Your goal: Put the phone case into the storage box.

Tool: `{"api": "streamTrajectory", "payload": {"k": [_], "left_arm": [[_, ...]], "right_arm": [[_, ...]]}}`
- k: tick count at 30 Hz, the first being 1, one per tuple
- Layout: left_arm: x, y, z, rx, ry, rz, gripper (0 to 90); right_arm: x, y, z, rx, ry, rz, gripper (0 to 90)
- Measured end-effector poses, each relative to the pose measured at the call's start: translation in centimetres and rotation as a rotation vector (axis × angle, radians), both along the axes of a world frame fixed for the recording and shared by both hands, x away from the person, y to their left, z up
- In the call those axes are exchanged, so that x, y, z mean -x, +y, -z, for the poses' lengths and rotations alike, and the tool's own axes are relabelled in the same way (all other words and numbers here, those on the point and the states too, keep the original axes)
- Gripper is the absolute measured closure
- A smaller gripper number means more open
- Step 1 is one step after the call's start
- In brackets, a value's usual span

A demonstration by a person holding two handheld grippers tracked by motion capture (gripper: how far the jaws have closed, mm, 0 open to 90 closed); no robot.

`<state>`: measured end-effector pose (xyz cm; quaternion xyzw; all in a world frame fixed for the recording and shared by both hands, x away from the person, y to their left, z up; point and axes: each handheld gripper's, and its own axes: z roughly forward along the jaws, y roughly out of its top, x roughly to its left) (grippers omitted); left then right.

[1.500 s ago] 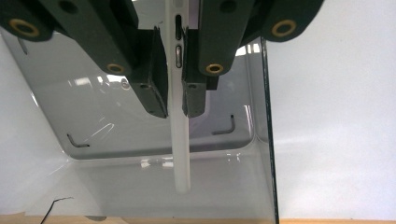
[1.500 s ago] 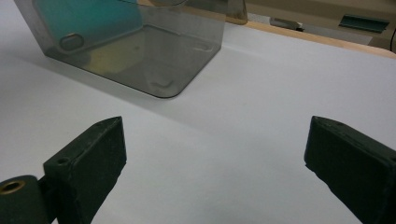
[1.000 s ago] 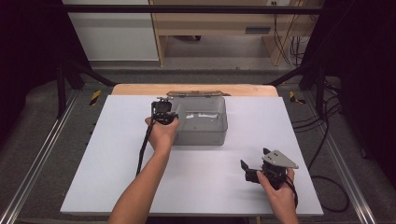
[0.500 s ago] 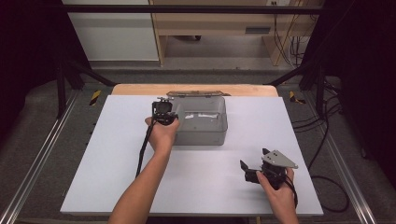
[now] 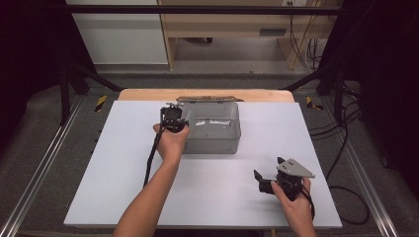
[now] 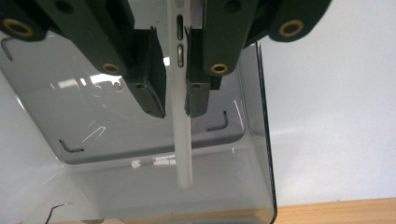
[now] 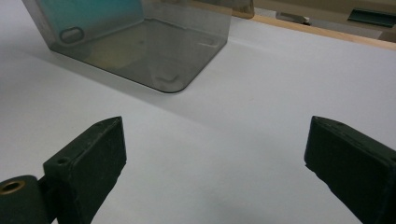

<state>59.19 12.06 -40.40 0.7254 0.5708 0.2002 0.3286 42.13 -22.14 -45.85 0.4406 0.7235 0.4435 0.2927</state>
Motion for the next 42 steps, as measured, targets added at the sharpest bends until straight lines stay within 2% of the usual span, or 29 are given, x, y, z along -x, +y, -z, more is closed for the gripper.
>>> {"api": "streamTrajectory", "payload": {"k": [7, 18, 22, 27, 29, 36, 42], "left_arm": [[0.2, 0.1, -0.3, -0.024, -0.021, 0.004, 71.9], [0.7, 0.4, -1.5, -0.010, -0.051, 0.010, 71.7], [0.9, 0.4, -2.0, -0.008, -0.069, 0.017, 71.1], [1.4, 0.1, -2.7, -0.005, -0.122, 0.041, 67.0], [1.6, 0.1, -2.9, 0.003, -0.149, 0.051, 63.2], [2.3, 0.4, -4.0, 0.027, -0.270, 0.057, 37.5], [3.2, 1.4, -5.0, 0.101, -0.347, 0.062, 17.6]], "right_arm": [[0.0, 0.0, 0.0, -0.002, 0.003, -0.001, 5.9], [-0.1, 0.0, 0.0, -0.006, 0.001, 0.001, 5.8], [-0.1, 0.0, 0.0, -0.004, -0.001, 0.000, 5.9], [0.0, 0.0, -0.1, -0.006, -0.002, 0.000, 5.8], [-0.1, 0.0, 0.0, -0.005, -0.001, 0.002, 5.8], [0.0, -0.1, -0.1, -0.002, -0.005, 0.000, 5.8], [0.0, -0.2, -0.1, -0.005, -0.010, 0.007, 5.6]]}}
